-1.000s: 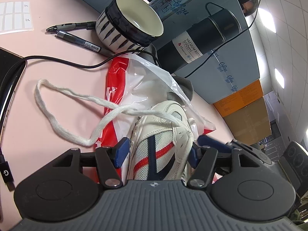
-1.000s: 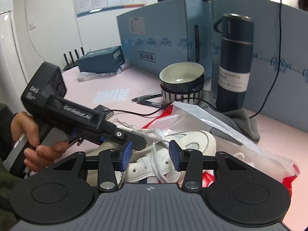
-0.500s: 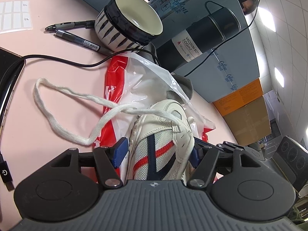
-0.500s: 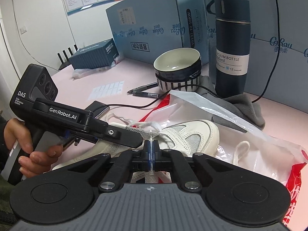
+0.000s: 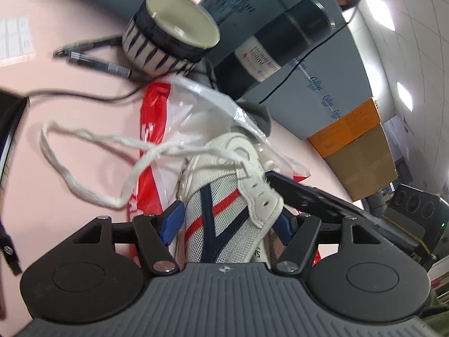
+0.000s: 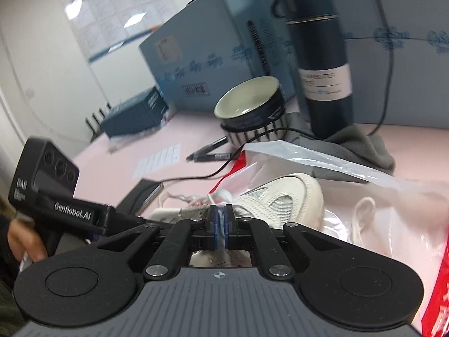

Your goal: Lace up shoes with both hands

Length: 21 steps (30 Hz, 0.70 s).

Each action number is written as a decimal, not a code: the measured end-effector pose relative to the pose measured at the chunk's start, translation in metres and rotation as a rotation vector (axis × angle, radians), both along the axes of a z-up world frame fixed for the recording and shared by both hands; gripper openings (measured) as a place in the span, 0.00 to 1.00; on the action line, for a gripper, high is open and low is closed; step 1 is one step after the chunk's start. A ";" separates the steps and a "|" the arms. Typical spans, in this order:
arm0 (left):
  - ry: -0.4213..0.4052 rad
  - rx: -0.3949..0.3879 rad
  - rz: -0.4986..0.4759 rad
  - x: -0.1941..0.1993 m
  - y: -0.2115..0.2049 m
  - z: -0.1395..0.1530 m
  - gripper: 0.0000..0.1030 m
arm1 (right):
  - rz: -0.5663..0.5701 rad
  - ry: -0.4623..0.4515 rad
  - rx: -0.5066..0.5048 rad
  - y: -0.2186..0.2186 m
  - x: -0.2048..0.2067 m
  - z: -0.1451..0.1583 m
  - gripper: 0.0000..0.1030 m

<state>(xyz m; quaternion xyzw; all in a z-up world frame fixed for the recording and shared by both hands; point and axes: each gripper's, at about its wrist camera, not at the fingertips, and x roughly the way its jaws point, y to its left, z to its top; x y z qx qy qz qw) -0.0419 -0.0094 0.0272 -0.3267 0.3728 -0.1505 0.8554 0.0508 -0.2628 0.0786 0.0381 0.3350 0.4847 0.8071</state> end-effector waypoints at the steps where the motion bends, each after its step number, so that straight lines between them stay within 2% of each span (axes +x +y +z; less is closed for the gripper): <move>1: -0.016 0.025 0.002 -0.002 -0.001 0.005 0.72 | -0.024 -0.011 0.011 -0.006 -0.001 0.003 0.27; 3: -0.050 0.064 -0.001 -0.007 -0.004 0.013 0.75 | -0.058 -0.024 0.029 -0.017 -0.005 0.009 0.31; 8: -0.106 0.128 0.006 -0.016 -0.012 0.024 0.76 | -0.075 -0.047 0.008 -0.032 -0.023 0.017 0.31; 10: -0.128 0.118 0.035 -0.017 -0.012 0.027 0.76 | -0.064 -0.051 -0.028 -0.029 -0.032 0.017 0.33; 13: -0.115 0.090 0.080 -0.013 -0.012 0.028 0.74 | -0.049 -0.049 -0.065 -0.024 -0.043 0.016 0.34; 16: -0.108 0.091 0.119 -0.007 -0.016 0.027 0.67 | -0.027 -0.060 -0.084 -0.021 -0.052 0.018 0.34; 18: -0.122 0.125 0.142 -0.005 -0.022 0.027 0.62 | -0.005 -0.071 -0.103 -0.017 -0.057 0.019 0.34; 20: -0.137 0.153 0.158 -0.002 -0.027 0.026 0.50 | 0.017 -0.070 -0.132 -0.011 -0.061 0.016 0.34; 21: -0.137 0.159 0.167 0.000 -0.029 0.024 0.47 | 0.021 -0.070 -0.139 -0.010 -0.062 0.015 0.34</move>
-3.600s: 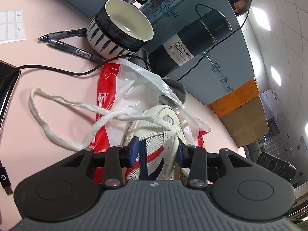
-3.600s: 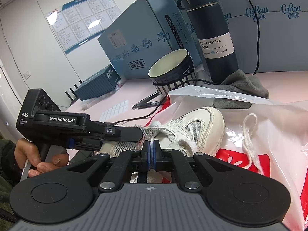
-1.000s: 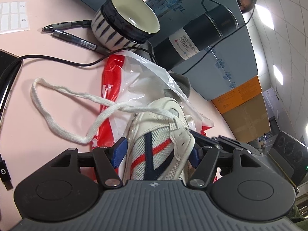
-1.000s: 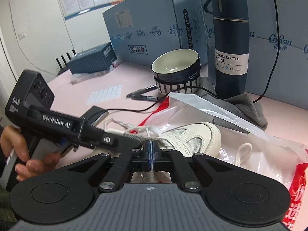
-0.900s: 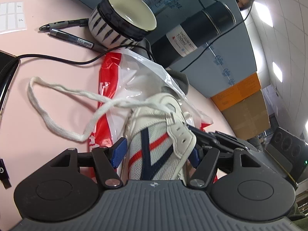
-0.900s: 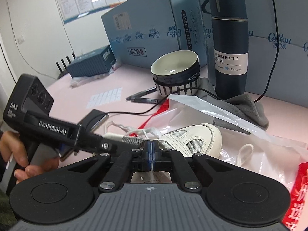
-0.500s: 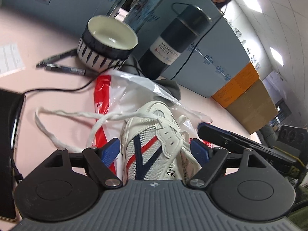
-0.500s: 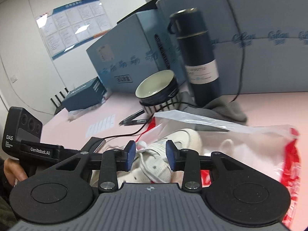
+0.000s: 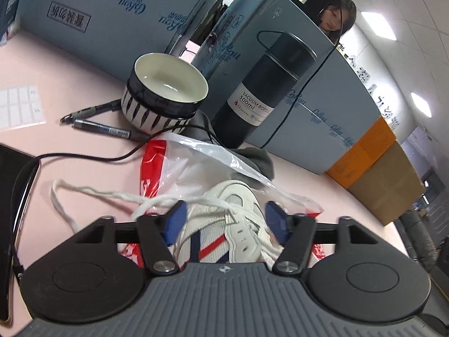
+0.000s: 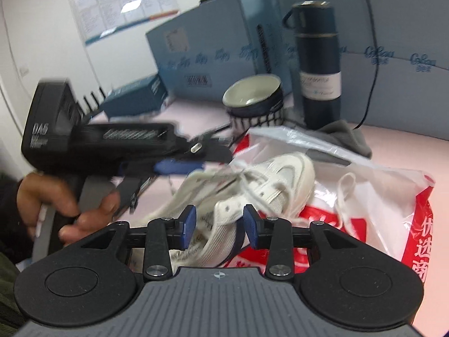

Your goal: Lace up shoes with both hands

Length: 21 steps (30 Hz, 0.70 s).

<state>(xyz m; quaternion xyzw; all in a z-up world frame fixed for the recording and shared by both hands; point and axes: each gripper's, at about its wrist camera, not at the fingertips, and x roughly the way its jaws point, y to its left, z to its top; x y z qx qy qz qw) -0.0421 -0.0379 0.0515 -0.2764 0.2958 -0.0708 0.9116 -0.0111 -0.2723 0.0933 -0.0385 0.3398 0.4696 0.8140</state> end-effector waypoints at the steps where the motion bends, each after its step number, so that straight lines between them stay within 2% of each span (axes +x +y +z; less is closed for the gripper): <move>1: 0.001 0.000 0.008 0.001 -0.001 -0.002 0.43 | 0.000 -0.001 -0.005 0.001 -0.001 -0.001 0.34; 2: 0.002 0.000 0.016 0.002 -0.002 -0.004 0.39 | 0.001 -0.002 -0.009 0.002 -0.001 -0.002 0.35; 6: -0.008 -0.001 0.031 0.001 -0.005 -0.008 0.33 | 0.007 -0.015 -0.036 0.004 -0.003 -0.003 0.36; 8: -0.009 0.021 0.011 0.003 -0.008 -0.006 0.25 | 0.006 -0.017 -0.045 0.005 -0.003 -0.003 0.36; 12: 0.005 0.044 -0.029 0.006 -0.013 -0.005 0.19 | -0.007 -0.033 -0.086 0.007 -0.006 -0.002 0.36; 14: 0.002 0.050 -0.044 0.006 -0.015 -0.005 0.11 | -0.014 -0.020 -0.093 0.006 -0.005 -0.004 0.37; 16: -0.005 0.064 -0.050 0.005 -0.017 -0.004 0.09 | -0.020 -0.008 -0.091 0.005 -0.003 -0.005 0.41; 17: -0.008 0.061 -0.049 0.005 -0.017 -0.004 0.02 | -0.022 -0.003 -0.094 0.005 -0.003 -0.006 0.42; 21: -0.021 0.045 -0.033 0.002 -0.015 -0.004 0.02 | -0.026 0.022 -0.114 0.009 0.002 -0.014 0.48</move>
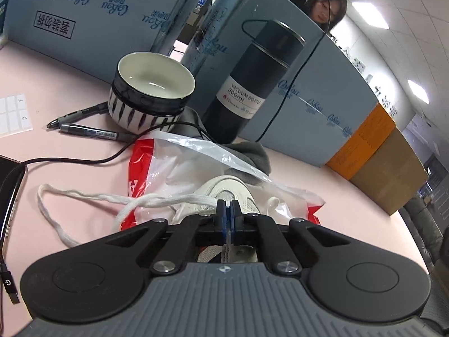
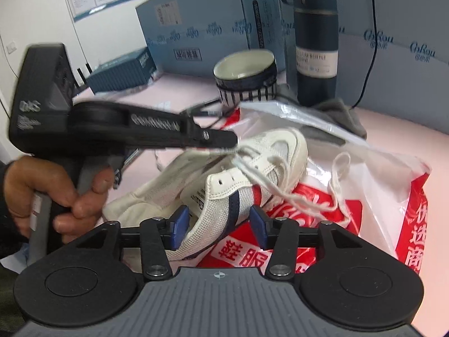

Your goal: Lace up shoes with both hands

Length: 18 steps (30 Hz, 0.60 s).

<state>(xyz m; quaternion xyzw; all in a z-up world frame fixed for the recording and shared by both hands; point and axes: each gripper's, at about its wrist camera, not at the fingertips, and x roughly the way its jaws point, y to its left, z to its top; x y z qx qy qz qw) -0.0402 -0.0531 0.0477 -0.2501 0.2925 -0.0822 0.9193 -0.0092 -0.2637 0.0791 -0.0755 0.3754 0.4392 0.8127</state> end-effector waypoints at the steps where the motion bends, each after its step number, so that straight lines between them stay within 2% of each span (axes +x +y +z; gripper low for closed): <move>1: 0.000 -0.005 0.005 0.000 0.000 0.000 0.02 | -0.005 0.005 0.003 0.000 0.002 -0.002 0.50; 5: -0.004 -0.022 0.025 -0.003 0.002 0.000 0.02 | -0.023 0.048 0.023 0.002 0.011 -0.014 0.51; 10: -0.010 -0.037 0.046 -0.006 0.007 0.002 0.02 | -0.079 0.161 0.051 0.001 0.018 -0.029 0.49; 18: -0.031 -0.044 0.107 -0.013 0.019 0.007 0.02 | -0.097 0.177 0.059 0.000 0.018 -0.032 0.51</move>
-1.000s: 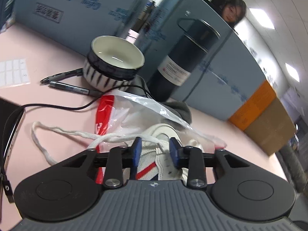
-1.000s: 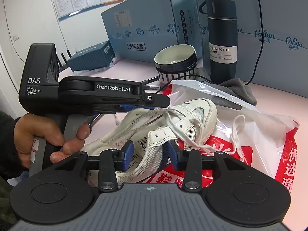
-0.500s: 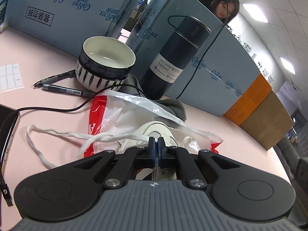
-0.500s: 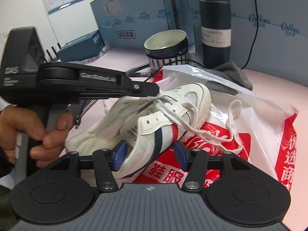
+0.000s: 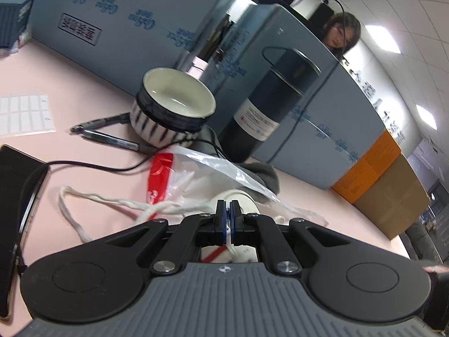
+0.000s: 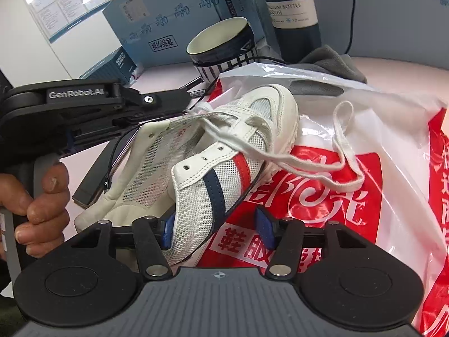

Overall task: Lace up shoes with both hands
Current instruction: 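Pull the lace away from the sneaker with the left gripper while the right gripper pins the sneaker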

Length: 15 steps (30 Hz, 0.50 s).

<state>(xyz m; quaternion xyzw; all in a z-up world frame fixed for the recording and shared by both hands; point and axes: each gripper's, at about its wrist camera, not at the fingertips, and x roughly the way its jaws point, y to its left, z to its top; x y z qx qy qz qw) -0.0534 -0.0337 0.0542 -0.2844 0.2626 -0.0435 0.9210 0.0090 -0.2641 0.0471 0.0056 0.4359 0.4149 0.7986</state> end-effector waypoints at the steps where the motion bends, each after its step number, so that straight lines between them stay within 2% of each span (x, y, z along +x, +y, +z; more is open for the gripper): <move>1: -0.003 -0.003 0.011 -0.001 0.003 0.001 0.02 | -0.002 0.001 0.002 0.000 0.000 0.000 0.52; 15: -0.025 -0.006 0.158 -0.022 0.034 0.007 0.02 | -0.007 -0.001 0.007 -0.002 0.002 -0.002 0.54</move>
